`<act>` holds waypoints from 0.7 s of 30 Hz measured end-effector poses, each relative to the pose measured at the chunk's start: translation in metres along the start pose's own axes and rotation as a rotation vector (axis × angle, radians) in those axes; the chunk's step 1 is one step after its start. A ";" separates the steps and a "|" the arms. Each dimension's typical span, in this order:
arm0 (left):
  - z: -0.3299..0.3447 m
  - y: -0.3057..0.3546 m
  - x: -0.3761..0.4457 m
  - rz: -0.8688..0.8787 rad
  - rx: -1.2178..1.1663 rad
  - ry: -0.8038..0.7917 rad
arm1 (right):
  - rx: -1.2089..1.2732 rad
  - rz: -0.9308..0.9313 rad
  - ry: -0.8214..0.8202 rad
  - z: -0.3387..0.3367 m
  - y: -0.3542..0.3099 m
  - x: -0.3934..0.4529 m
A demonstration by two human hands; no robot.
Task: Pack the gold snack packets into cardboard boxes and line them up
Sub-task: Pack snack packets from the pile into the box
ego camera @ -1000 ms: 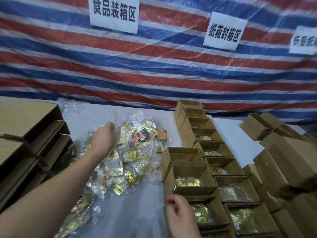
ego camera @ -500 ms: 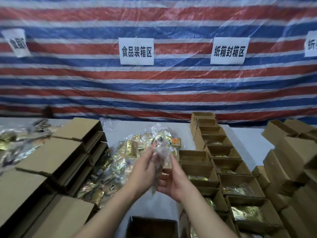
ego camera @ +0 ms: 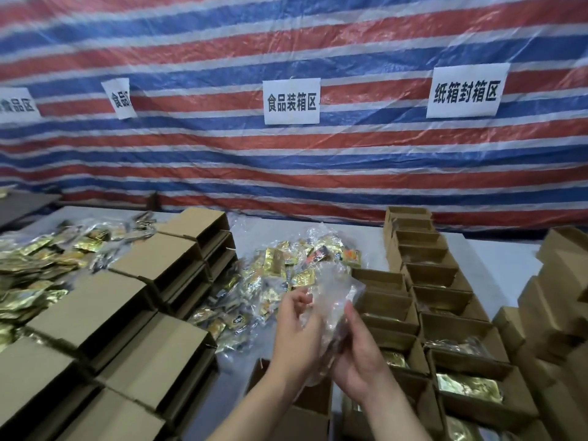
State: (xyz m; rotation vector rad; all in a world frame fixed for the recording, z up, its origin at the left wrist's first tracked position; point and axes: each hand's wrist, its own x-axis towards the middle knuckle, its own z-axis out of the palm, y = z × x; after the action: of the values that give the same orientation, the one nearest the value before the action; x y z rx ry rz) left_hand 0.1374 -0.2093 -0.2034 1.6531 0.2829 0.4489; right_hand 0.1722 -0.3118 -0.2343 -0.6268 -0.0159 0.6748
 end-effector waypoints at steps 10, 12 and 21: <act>-0.018 -0.040 -0.003 0.262 0.605 -0.353 | -0.456 0.075 0.106 0.007 0.005 -0.013; -0.024 -0.047 0.003 0.205 0.555 -0.341 | -0.505 0.043 0.158 0.010 0.009 -0.007; -0.107 -0.160 0.033 -0.252 0.721 -0.413 | -0.818 -0.219 0.472 -0.001 0.039 0.032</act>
State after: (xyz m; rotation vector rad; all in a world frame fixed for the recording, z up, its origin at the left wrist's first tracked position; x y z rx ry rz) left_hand 0.1310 -0.0779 -0.3480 2.3197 0.3598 -0.2263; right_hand 0.1752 -0.2694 -0.2622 -1.5377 0.0807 0.2710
